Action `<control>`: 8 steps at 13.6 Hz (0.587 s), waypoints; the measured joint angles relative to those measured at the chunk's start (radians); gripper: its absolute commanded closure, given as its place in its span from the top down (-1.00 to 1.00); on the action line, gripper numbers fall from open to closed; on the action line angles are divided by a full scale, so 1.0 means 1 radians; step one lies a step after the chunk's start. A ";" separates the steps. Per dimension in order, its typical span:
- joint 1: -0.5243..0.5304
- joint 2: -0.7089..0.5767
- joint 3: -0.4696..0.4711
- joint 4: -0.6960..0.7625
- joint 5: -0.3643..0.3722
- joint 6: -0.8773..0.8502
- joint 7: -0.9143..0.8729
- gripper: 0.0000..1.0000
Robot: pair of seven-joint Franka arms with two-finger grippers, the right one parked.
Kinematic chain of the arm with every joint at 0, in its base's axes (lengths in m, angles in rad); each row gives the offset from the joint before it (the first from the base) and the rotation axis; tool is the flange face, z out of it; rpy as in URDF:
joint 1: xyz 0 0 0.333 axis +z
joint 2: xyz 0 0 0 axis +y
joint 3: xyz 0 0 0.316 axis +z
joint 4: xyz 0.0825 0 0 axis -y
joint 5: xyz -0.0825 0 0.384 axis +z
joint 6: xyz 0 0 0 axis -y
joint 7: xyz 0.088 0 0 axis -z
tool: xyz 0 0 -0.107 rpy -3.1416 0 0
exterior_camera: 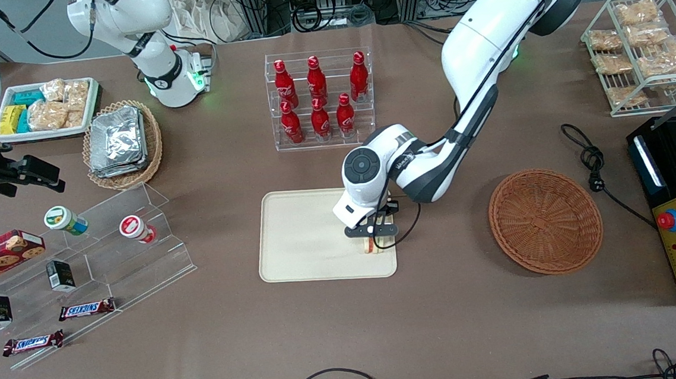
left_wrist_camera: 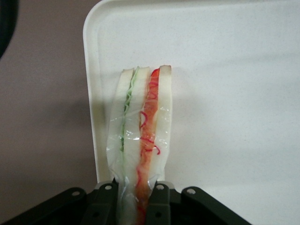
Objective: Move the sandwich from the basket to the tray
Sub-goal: 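Lower the sandwich onto the tray and open the left gripper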
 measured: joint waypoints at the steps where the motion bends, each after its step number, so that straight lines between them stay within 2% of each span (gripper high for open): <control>1: 0.000 0.001 0.001 0.002 0.004 0.000 0.000 0.99; 3: 0.000 0.001 0.007 0.008 0.021 0.000 -0.015 1.00; 8: -0.007 -0.039 0.006 0.033 0.039 -0.068 -0.182 1.00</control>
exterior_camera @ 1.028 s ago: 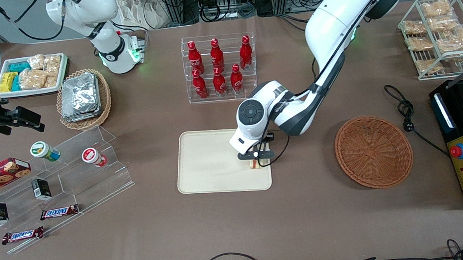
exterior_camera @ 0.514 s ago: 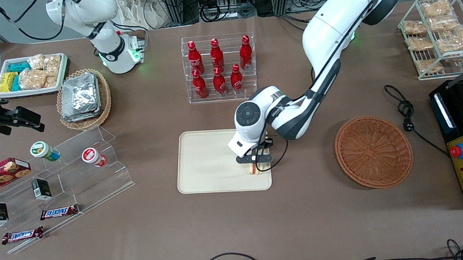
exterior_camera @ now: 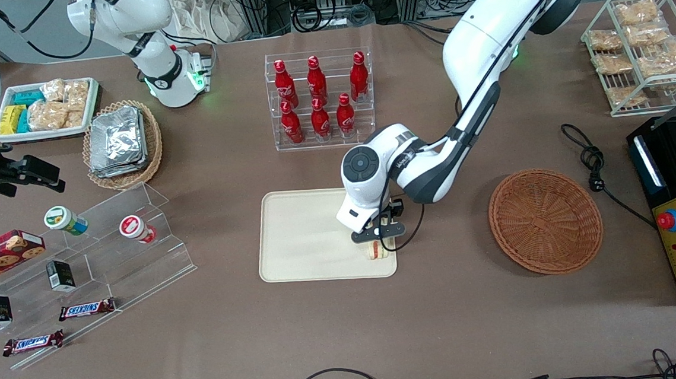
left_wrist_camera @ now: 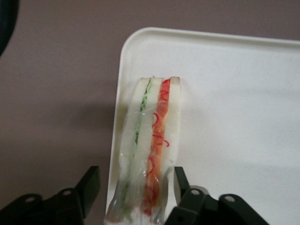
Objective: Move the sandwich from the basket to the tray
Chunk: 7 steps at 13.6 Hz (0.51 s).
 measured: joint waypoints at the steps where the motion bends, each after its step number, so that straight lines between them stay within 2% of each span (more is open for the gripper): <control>1: -0.001 -0.026 0.000 0.004 0.000 -0.025 -0.010 1.00; 3: 0.004 -0.096 0.001 0.014 -0.010 -0.078 -0.017 1.00; 7: 0.099 -0.274 0.008 0.008 -0.113 -0.174 0.073 1.00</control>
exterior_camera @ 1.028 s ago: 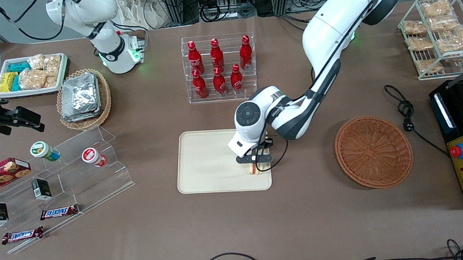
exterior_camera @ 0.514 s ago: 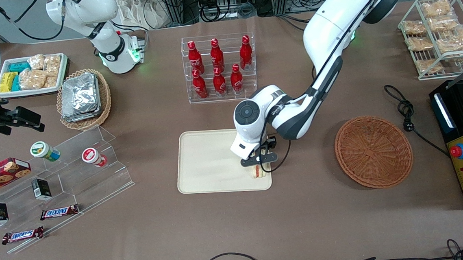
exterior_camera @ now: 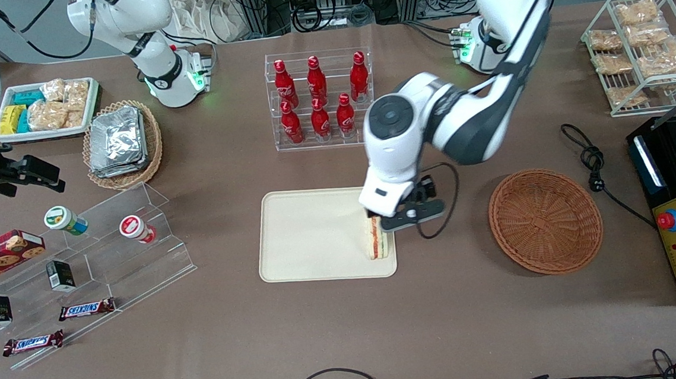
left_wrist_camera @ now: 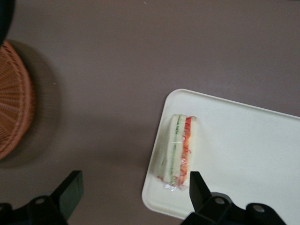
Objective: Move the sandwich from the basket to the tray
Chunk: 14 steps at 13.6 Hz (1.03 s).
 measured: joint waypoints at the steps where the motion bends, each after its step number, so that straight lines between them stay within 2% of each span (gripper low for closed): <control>1: 0.039 -0.042 0.002 -0.011 -0.040 -0.018 0.059 1.00; 5: 0.224 -0.229 0.007 -0.111 -0.190 -0.103 0.366 1.00; 10: 0.380 -0.472 0.010 -0.376 -0.243 -0.115 0.710 1.00; 14: 0.471 -0.549 0.015 -0.408 -0.290 -0.112 0.832 1.00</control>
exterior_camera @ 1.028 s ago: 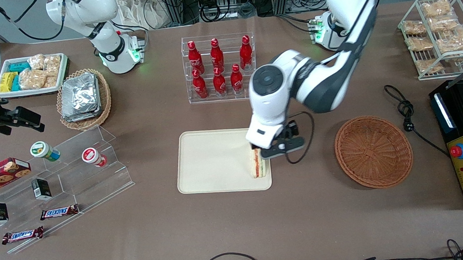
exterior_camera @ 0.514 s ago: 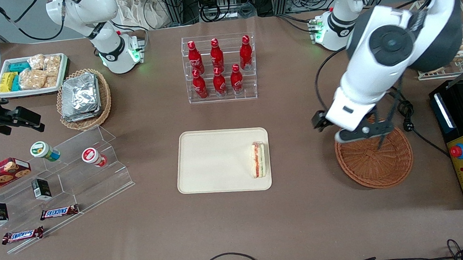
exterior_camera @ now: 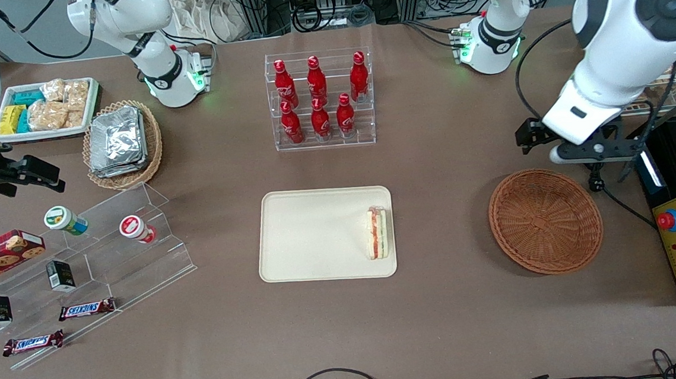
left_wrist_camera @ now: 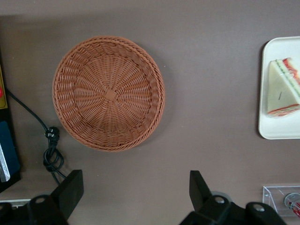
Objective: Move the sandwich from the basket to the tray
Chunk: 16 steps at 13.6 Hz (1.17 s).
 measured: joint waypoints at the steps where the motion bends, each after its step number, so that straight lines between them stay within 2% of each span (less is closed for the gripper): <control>1: 0.010 -0.006 0.001 0.015 -0.003 -0.012 0.009 1.00; 8: 0.089 -0.001 0.015 0.088 -0.031 -0.082 0.060 1.00; 11: 0.087 -0.001 0.036 0.097 -0.033 -0.097 0.060 1.00; 16: -0.089 -0.001 0.208 0.103 -0.033 -0.114 0.059 1.00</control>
